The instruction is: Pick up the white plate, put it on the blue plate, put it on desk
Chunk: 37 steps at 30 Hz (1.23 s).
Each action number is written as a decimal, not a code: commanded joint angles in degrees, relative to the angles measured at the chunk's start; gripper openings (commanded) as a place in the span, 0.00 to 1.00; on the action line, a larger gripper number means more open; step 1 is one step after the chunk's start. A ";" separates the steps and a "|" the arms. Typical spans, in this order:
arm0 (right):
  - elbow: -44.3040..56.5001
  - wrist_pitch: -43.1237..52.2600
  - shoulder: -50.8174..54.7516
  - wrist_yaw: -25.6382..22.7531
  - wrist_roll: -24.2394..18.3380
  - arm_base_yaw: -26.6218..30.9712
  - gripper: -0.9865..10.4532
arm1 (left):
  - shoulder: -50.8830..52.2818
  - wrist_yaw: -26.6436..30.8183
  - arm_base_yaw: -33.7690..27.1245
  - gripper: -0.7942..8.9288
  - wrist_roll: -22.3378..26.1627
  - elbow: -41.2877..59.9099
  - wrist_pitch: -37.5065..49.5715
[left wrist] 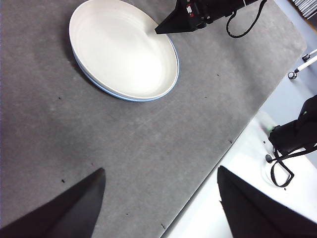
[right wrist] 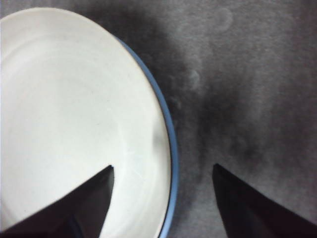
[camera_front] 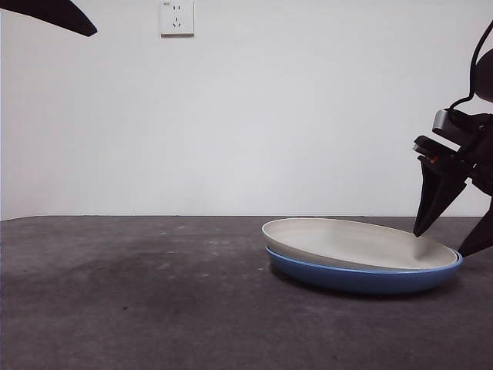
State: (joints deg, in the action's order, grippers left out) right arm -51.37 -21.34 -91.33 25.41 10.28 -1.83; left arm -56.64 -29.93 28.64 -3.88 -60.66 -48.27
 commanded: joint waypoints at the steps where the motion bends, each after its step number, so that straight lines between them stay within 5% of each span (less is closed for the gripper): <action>1: -0.48 0.33 -2.34 0.11 -0.87 -0.22 0.31 | -0.26 -0.13 0.31 0.46 0.81 -0.46 0.26; 17: -0.48 0.74 -3.04 0.04 -0.55 -0.20 0.10 | -0.26 -0.13 0.31 0.46 0.39 -0.46 0.17; 37: -0.72 1.18 8.90 2.93 2.97 -0.31 0.10 | -0.28 -0.11 0.31 0.46 0.44 -0.46 0.26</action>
State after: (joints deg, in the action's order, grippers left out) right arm -51.27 -20.75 -82.32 27.03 11.55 -1.87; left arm -56.62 -29.93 28.64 -3.90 -60.69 -48.27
